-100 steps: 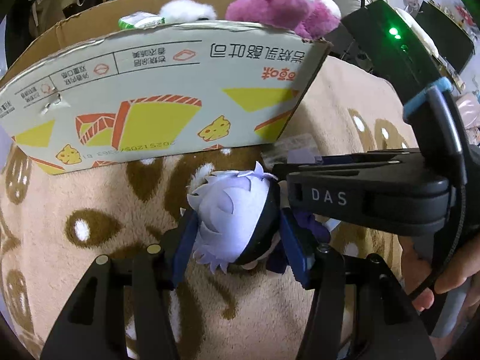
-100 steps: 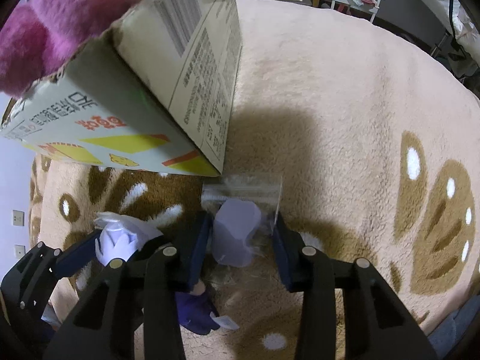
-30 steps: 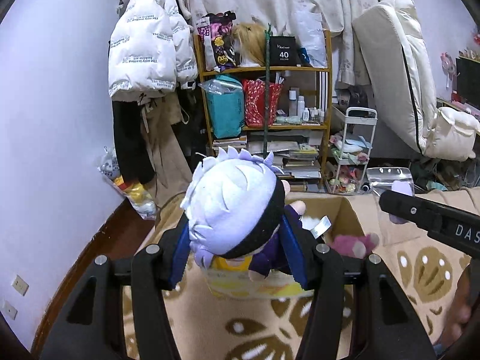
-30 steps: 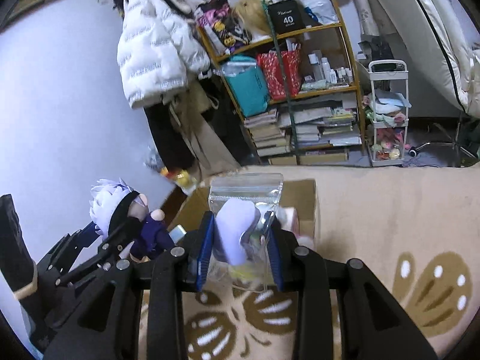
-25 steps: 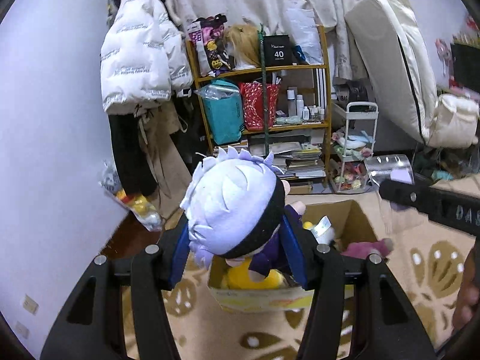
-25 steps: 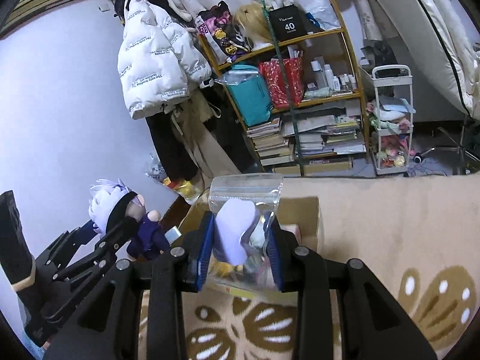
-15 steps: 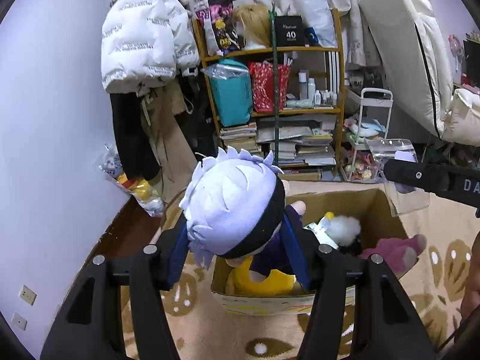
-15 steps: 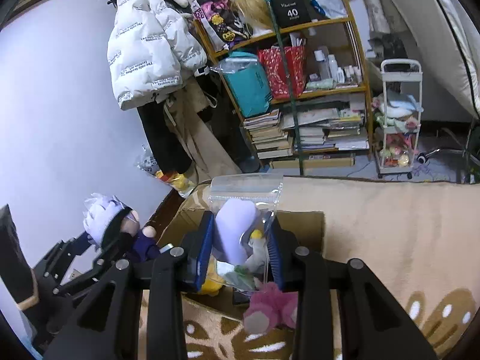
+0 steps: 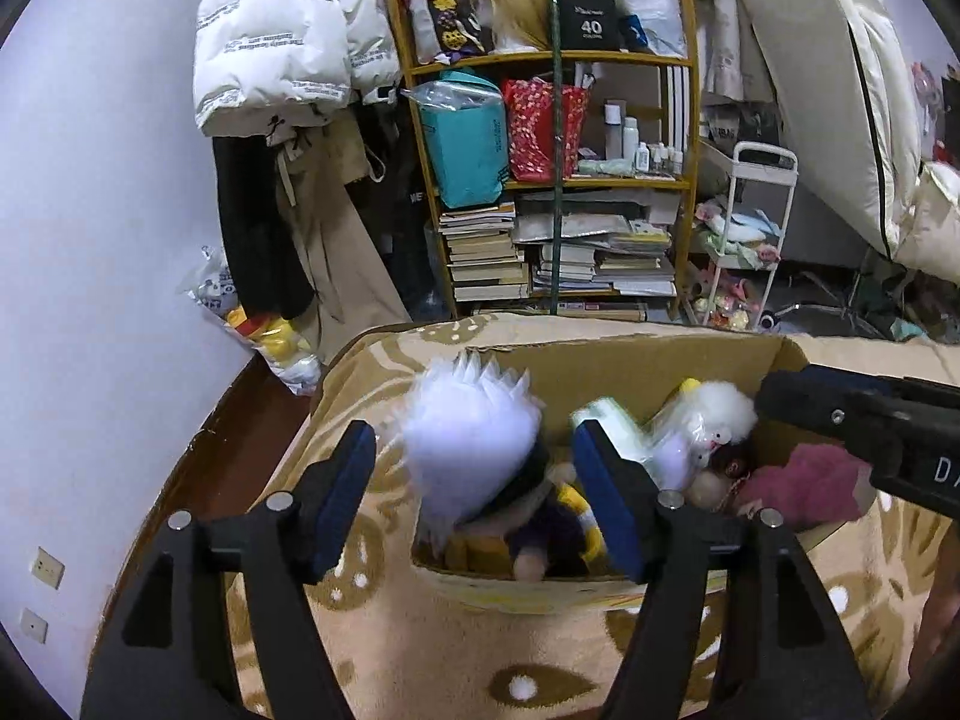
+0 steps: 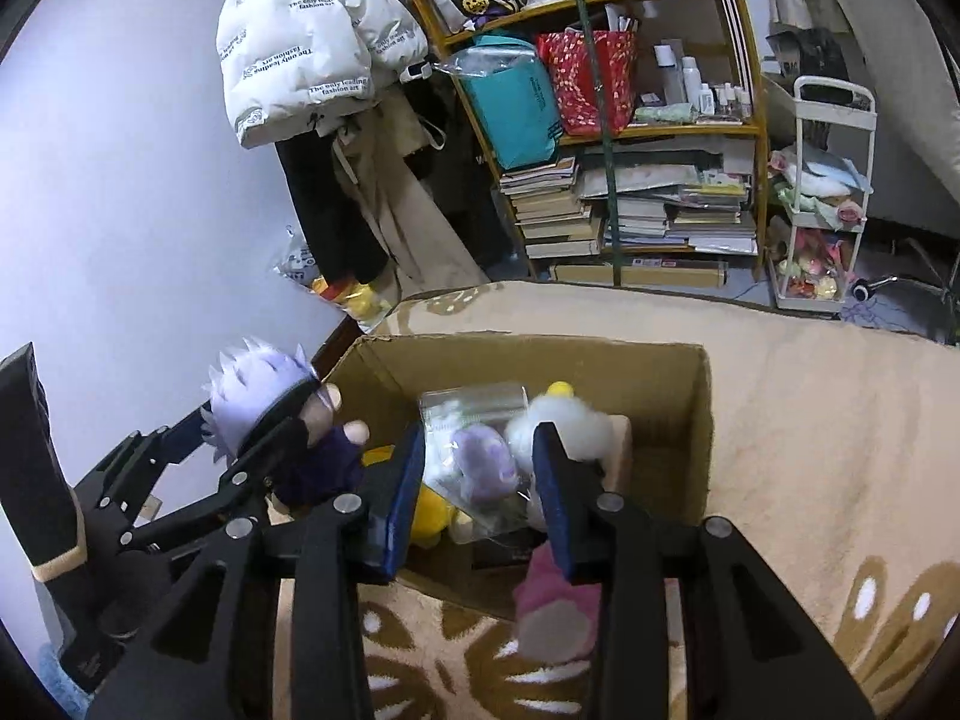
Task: Organize soft objects
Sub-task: 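Release the doll plush and zip bag into the box, opening both tools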
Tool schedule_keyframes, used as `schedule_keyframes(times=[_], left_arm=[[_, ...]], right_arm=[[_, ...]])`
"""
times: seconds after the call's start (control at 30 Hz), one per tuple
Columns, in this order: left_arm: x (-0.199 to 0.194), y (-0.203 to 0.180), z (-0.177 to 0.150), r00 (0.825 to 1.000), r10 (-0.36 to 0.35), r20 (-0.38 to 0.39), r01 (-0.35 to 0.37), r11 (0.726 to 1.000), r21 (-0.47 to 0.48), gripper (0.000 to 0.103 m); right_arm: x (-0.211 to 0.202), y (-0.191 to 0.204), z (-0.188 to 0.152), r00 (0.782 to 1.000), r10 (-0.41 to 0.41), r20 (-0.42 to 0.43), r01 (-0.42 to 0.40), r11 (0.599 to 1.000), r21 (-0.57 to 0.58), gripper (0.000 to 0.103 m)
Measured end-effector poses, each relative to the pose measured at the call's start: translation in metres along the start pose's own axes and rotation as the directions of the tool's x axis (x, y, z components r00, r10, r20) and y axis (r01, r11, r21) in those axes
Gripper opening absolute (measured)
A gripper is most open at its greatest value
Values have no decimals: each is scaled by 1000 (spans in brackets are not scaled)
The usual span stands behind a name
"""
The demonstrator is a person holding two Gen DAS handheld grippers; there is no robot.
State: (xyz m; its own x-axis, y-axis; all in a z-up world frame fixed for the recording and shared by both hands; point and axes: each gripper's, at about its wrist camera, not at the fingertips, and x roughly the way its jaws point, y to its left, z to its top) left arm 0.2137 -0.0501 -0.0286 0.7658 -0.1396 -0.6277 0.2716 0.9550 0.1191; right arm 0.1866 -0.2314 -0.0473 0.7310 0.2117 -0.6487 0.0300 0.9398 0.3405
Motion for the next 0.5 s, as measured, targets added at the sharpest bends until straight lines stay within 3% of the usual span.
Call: schedule_keyframes(times=[0.1, 0.43, 0.5], left_arm=[[-9, 3, -1, 1000, -14, 6, 14, 1000, -7, 78], [-52, 5, -8, 999, 23, 36, -24, 999, 32, 90], [-62, 4, -9, 999, 29, 44, -31, 999, 34, 92]], right_arm=[[-11, -2, 2, 1000, 2, 27, -3, 1000, 17, 55], [-55, 3, 2, 995, -40, 89, 40, 999, 9, 73], [-66, 7, 1, 993, -47, 107, 48, 999, 2, 81]])
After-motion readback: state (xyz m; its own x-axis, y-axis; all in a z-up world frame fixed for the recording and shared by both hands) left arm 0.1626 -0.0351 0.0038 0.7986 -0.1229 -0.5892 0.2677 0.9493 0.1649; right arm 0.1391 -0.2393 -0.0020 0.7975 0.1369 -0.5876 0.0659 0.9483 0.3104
